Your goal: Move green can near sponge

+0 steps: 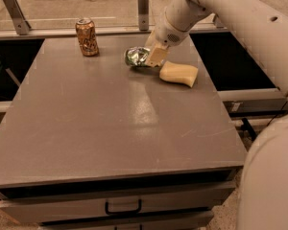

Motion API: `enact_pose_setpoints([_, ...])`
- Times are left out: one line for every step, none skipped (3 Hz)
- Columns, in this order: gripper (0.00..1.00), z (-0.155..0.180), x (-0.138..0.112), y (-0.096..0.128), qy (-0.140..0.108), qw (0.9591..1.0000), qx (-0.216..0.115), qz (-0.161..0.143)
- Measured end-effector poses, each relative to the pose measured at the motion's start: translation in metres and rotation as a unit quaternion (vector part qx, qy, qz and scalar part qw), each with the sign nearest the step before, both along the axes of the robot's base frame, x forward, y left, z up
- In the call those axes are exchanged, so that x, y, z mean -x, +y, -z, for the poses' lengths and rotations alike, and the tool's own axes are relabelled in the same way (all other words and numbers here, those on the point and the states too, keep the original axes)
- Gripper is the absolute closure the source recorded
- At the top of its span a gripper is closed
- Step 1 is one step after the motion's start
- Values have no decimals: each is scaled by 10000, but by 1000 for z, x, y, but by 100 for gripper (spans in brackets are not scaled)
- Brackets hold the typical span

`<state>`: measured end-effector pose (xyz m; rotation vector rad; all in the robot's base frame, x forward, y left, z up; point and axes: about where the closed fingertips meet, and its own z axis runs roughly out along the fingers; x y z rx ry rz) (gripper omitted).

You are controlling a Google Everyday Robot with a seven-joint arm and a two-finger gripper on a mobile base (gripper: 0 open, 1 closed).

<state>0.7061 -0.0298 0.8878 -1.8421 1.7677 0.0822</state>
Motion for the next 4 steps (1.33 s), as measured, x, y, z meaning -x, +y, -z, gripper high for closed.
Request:
enact_pose_setpoints([100, 3, -19, -12, -2, 10000, -3, -75])
enact_pose_setpoints([82, 11, -26, -6, 92, 9997, -88, -200])
enact_pose_setpoints([59, 20, -29, 4, 188, 9993, -177, -281])
enact_pose_setpoints([36, 25, -29, 5, 254, 9991, -222, -266])
